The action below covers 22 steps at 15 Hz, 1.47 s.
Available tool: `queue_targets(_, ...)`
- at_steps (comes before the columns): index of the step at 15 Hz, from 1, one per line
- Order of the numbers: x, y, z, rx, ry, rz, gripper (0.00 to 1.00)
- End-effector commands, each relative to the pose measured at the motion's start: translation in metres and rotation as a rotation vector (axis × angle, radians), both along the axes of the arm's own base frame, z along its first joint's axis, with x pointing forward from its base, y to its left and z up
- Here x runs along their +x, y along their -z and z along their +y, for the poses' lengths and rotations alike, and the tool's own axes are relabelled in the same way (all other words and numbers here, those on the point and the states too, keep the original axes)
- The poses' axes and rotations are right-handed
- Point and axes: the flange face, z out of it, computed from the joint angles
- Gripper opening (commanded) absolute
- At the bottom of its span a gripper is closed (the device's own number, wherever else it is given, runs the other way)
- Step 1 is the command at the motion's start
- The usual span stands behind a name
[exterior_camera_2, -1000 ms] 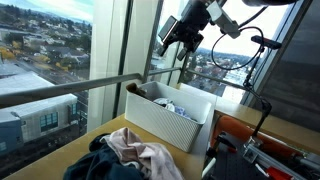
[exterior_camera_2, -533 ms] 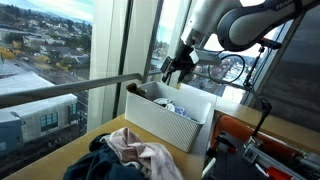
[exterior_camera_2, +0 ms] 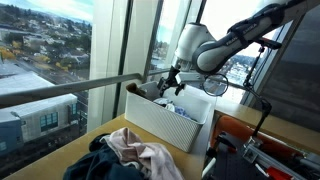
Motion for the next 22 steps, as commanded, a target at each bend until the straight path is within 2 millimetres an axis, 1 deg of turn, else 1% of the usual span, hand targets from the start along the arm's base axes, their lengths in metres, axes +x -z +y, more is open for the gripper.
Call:
queue_targets(1, 0.007, 0.041, 0.009, 0.032, 0.047, 0.034, 1.00)
queue_targets(5, -0.006, 0.081, 0.021, 0.081, 0.097, 0.084, 1.00)
queue_targets(7, -0.017, 0.097, 0.022, 0.096, 0.118, 0.106, 1.00)
queue_targets(8, -0.023, 0.103, 0.020, 0.101, 0.136, 0.111, 0.75)
queue_targets(9, -0.029, 0.108, 0.018, 0.110, 0.153, 0.115, 0.74)
queue_targets(11, -0.038, 0.113, 0.013, 0.128, 0.183, 0.110, 0.58)
queue_targets(13, -0.045, 0.112, 0.011, 0.141, 0.203, 0.097, 0.42)
queue_targets(14, -0.048, 0.110, 0.009, 0.149, 0.211, 0.091, 0.36)
queue_targets(16, -0.055, 0.104, 0.007, 0.167, 0.229, 0.079, 0.21)
queue_targets(17, -0.058, 0.097, 0.007, 0.175, 0.235, 0.071, 0.14)
queue_targets(18, -0.058, 0.085, 0.008, 0.184, 0.240, 0.059, 0.06)
queue_targets(19, -0.058, 0.071, 0.010, 0.191, 0.240, 0.047, 0.02)
queue_targets(20, -0.055, 0.051, 0.014, 0.195, 0.233, 0.026, 0.00)
queue_targets(21, -0.053, 0.029, 0.019, 0.198, 0.222, 0.001, 0.00)
queue_targets(22, -0.049, 0.002, 0.024, 0.196, 0.201, -0.034, 0.03)
